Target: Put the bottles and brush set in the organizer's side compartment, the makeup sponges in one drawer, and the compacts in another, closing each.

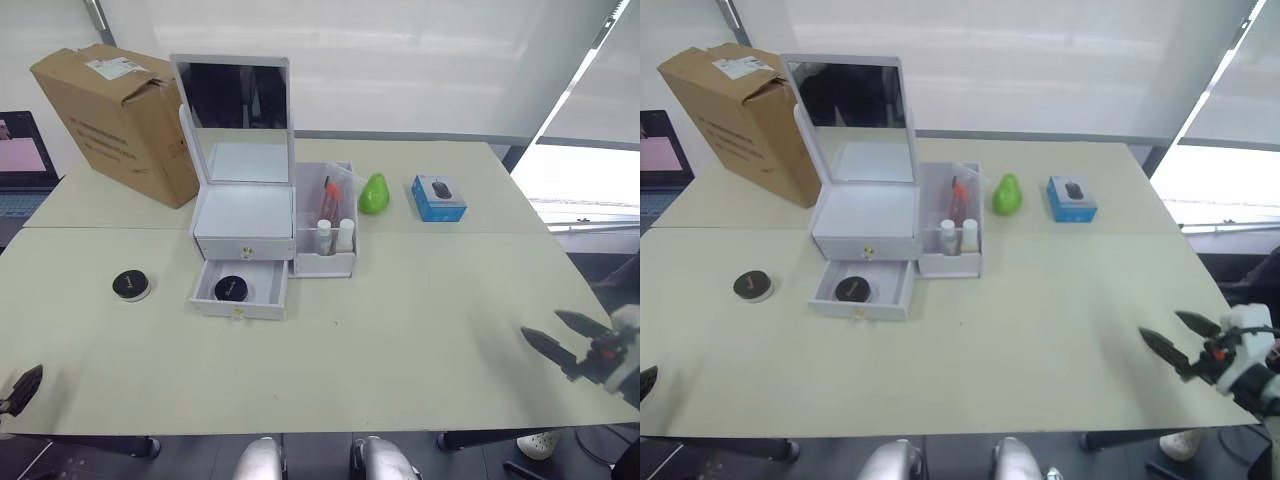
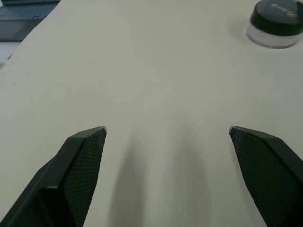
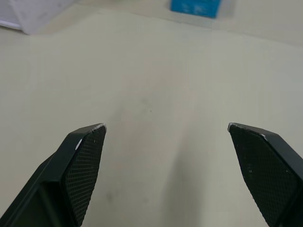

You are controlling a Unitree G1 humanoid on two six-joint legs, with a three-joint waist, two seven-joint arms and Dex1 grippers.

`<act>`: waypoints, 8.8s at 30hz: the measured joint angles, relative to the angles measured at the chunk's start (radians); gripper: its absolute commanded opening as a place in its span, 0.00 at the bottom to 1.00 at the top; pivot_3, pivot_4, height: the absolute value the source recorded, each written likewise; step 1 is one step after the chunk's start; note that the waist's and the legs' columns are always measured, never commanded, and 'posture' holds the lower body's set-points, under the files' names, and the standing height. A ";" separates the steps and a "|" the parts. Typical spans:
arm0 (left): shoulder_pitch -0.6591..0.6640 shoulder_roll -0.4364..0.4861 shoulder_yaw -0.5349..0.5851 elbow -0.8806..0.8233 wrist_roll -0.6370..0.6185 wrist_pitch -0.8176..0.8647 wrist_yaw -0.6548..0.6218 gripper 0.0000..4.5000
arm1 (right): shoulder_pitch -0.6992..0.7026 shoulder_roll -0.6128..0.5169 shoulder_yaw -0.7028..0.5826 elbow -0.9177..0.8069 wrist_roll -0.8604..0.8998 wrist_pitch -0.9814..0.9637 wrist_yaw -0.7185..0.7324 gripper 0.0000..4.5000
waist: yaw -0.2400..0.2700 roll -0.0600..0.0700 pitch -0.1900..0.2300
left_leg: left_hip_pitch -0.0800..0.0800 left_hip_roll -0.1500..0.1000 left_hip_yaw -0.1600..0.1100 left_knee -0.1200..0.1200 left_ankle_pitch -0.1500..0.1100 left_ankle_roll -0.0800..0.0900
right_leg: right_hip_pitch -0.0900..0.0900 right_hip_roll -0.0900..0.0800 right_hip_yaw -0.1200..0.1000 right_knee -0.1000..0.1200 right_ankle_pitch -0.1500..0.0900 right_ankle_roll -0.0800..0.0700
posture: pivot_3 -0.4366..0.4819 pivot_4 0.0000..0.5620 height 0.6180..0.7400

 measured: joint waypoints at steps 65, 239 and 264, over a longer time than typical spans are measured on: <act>-0.460 -0.112 -0.480 -0.479 -0.018 0.126 0.103 0.65 | -0.700 0.205 0.640 -0.641 0.169 0.435 -0.128 1.00 | -0.012 -0.004 -0.001 | -0.001 -0.001 0.001 0.001 0.006 0.010 | 0.003 0.003 0.001 0.002 0.009 -0.007 | 0.48 0.27 1.00; -0.785 0.604 -0.962 0.251 0.595 -0.283 -0.556 0.69 | -0.591 0.246 0.623 -0.740 0.179 0.446 -0.286 1.00 | 0.001 0.000 0.000 | -0.002 0.002 -0.001 0.003 0.013 0.022 | 0.000 0.015 0.014 0.003 0.003 -0.006 | 0.48 0.27 1.00; -0.630 0.575 -0.685 0.193 0.375 -0.149 -0.589 0.99 | -0.603 0.222 0.610 -0.760 0.254 0.483 -0.302 1.00 | -0.004 -0.001 -0.001 | -0.004 0.015 0.012 0.003 0.014 0.021 | 0.001 0.013 0.001 0.004 0.002 -0.006 | 0.48 0.27 1.00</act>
